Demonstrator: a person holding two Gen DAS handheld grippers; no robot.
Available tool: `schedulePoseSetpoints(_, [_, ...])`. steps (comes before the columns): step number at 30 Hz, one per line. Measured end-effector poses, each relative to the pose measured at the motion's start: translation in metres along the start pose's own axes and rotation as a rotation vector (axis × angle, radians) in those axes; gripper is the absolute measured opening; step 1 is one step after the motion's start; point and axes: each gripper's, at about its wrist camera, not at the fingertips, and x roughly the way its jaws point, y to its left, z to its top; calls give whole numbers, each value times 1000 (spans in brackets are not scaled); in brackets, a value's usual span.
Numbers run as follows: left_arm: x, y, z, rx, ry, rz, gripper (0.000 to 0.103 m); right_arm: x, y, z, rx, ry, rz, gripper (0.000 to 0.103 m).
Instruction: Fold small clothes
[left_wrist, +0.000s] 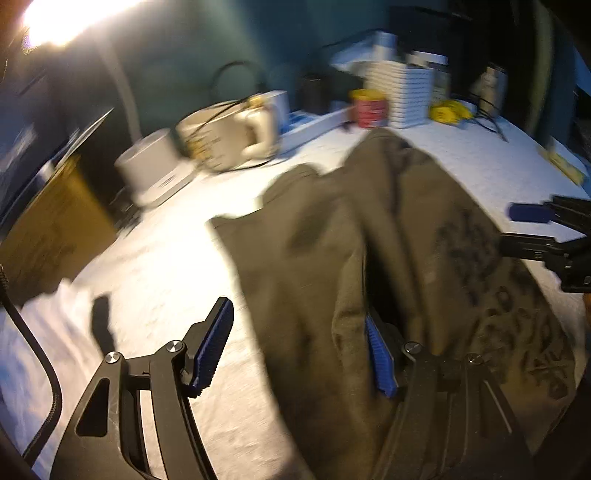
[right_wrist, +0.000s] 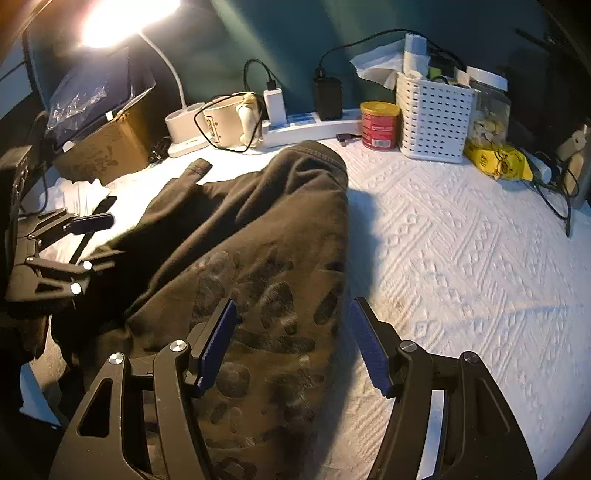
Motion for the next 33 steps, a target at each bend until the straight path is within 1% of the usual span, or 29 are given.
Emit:
schedulePoseSetpoints(4, [-4, 26, -16, -65, 21, 59, 67, 2, -2, -2, 5, 5, 0, 67])
schedulePoseSetpoints(8, [-3, 38, -25, -100, 24, 80, 67, 4, 1, 1, -6, 3, 8, 67])
schedulePoseSetpoints(14, [-6, 49, -18, -133, -13, 93, 67, 4, 4, 1, -18, 2, 12, 67])
schedulePoseSetpoints(17, [-11, 47, -5, -130, -64, 56, 67, 5, 2, 1, -13, 3, 7, 67])
schedulePoseSetpoints(19, [-13, 42, 5, -114, -103, 11, 67, 6, 0, 2, -13, 4, 1, 67])
schedulePoseSetpoints(20, [-10, 37, 12, -100, -116, -24, 67, 7, 0, 2, -13, 2, 0, 67])
schedulePoseSetpoints(22, [1, 31, 21, -85, -111, -75, 67, 8, -3, 4, -15, -3, -7, 67])
schedulePoseSetpoints(27, [37, 22, 37, -64, -81, -169, 67, 10, -13, 16, -19, -28, -27, 67])
schedulePoseSetpoints(28, [42, 20, 38, -64, -78, -185, 65, 12, -15, 19, -20, -32, -31, 67])
schedulePoseSetpoints(29, [45, 21, 40, -63, -80, -194, 59, 13, -18, 22, -20, -37, -34, 67])
schedulePoseSetpoints(31, [56, 22, 42, -58, -62, -205, 27, 16, -23, 30, -19, -50, -38, 67])
schedulePoseSetpoints(33, [62, 27, 42, -70, -49, -211, 11, 21, -28, 40, -19, -62, -36, 67])
